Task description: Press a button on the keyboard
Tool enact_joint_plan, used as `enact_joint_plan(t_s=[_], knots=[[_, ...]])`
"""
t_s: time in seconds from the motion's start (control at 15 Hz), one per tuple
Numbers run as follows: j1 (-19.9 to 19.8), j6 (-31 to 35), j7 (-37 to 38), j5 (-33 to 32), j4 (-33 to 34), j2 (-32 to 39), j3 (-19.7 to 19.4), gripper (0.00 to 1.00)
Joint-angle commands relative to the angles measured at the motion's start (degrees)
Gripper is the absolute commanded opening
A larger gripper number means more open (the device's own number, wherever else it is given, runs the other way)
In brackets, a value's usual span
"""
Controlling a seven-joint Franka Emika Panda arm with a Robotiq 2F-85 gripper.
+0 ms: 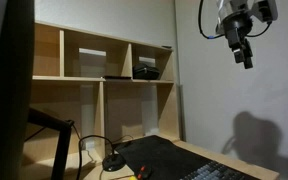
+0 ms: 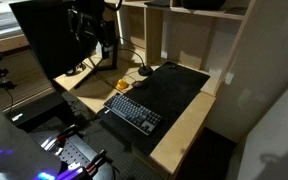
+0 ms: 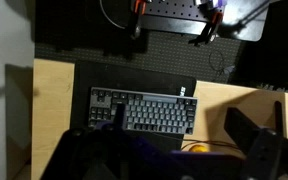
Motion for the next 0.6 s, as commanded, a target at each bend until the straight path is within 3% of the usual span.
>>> enact_joint_plan(t_s=[0.0, 0.2, 0.4, 0.53], knots=[[-0.49, -0.14, -0.23, 0.21, 0.18, 0.16, 0.35, 1.0], [-0.49, -0.14, -0.22, 0.21, 0.18, 0.16, 0.35, 1.0], [-1.15, 5.79, 7.31, 3.59, -1.27, 7.19, 0.48, 1.0], [-1.27, 10.72, 10.96, 9.09, -5.32, 10.06, -0.29, 1.0]])
